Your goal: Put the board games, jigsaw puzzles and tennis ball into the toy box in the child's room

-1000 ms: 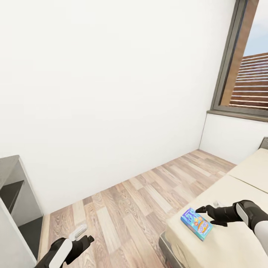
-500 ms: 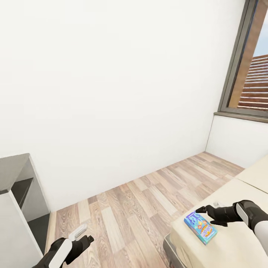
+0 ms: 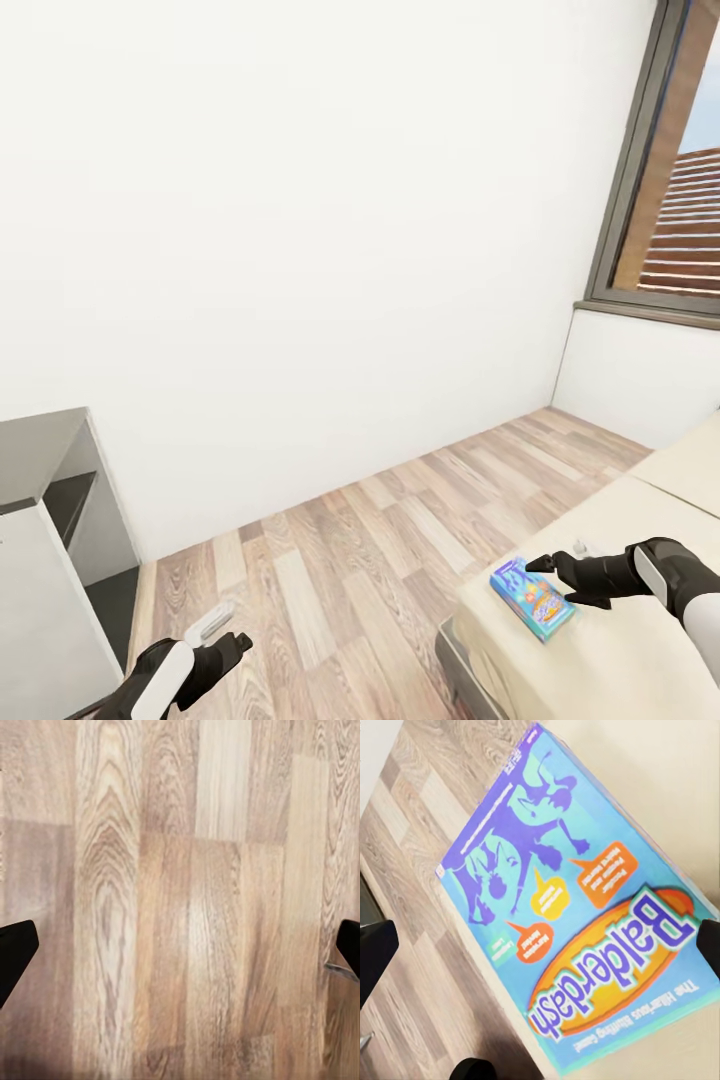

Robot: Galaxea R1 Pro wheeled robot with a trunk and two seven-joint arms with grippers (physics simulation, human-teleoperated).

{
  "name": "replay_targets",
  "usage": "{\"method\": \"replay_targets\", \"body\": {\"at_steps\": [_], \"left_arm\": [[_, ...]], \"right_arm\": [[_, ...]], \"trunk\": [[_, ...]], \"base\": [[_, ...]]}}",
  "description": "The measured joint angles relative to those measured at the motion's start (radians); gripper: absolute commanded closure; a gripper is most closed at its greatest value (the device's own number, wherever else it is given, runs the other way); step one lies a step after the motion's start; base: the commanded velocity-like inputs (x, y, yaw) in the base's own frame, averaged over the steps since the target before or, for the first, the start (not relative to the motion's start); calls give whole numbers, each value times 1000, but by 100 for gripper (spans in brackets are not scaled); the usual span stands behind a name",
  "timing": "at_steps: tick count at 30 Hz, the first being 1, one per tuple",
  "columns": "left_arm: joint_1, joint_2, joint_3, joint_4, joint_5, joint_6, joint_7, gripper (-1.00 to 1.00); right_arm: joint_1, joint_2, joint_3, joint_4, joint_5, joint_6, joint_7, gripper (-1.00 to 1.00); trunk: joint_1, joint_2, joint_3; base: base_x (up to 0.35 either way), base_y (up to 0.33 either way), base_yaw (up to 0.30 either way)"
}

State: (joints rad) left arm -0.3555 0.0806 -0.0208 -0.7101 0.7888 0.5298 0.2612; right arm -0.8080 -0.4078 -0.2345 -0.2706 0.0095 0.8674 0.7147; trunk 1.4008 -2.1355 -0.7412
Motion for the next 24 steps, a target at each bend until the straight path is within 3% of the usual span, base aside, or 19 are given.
{"method": "replay_targets", "body": {"at_steps": [10,24], "left_arm": [[0,-1,0,0,0,0,0,-100],[0,-1,0,0,0,0,0,-100]], "right_arm": [[0,0,0,0,0,0,1,-100],[0,-9,-2,0,-2,0,1,-100]], "trunk": [[0,0,9],[0,0,11]], "base": [[-1,0,185],[-69,-40,21]]}}
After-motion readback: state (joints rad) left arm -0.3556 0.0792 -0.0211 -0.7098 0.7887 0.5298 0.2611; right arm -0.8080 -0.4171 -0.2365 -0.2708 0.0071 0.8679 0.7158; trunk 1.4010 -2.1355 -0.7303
